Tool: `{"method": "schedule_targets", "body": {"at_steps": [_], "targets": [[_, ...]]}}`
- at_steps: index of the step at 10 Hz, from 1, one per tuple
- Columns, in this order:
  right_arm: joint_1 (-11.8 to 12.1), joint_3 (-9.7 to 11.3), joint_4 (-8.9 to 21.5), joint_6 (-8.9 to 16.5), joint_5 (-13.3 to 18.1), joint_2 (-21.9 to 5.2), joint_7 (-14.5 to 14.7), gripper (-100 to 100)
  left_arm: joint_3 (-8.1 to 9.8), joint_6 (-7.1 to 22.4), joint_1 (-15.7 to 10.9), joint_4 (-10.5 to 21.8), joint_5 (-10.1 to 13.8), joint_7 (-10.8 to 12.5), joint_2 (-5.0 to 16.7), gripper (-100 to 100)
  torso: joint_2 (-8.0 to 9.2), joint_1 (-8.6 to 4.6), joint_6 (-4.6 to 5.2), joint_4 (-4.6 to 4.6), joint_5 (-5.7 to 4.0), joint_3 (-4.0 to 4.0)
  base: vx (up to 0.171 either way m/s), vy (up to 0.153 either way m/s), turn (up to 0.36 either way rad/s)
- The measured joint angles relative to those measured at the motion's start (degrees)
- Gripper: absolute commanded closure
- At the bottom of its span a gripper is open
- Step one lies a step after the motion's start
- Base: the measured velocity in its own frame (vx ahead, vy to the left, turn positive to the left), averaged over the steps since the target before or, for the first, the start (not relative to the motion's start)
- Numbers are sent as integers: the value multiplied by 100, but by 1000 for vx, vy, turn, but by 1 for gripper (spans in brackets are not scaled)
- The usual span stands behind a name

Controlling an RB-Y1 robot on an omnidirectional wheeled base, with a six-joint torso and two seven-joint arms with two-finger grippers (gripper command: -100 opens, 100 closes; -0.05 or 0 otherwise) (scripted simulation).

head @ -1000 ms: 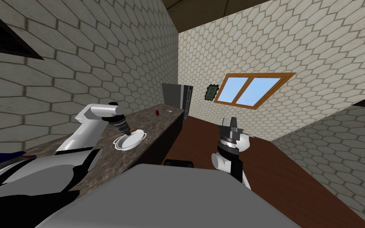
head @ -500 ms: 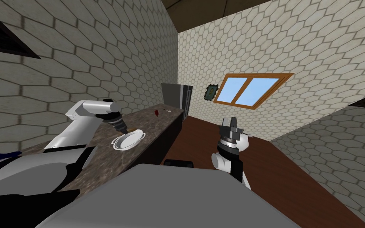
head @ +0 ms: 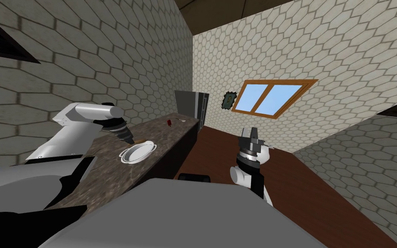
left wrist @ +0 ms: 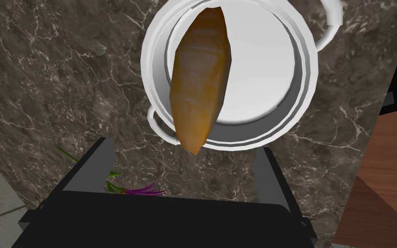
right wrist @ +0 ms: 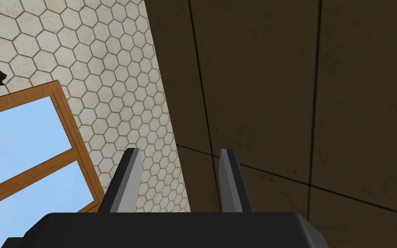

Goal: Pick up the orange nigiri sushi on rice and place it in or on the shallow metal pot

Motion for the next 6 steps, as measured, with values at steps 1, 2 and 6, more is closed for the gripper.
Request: {"method": "schedule_targets", "body": {"at_steps": [1,2,6], "targets": [[0,0,0,0,0,0,0,0,0,3,-3,6,8,-4,9,0,-1,5,0,-1,2,-1,0,0,0],[0,0,0,0,0,0,0,0,0,3,-3,6,7,-4,8,0,-1,9,0,-1,3,-1,0,0,0],[0,0,0,0,0,0,0,0,0,3,-3,6,7,-4,8,0,-1,12,0,-1,4,-1,0,0,0]]}}
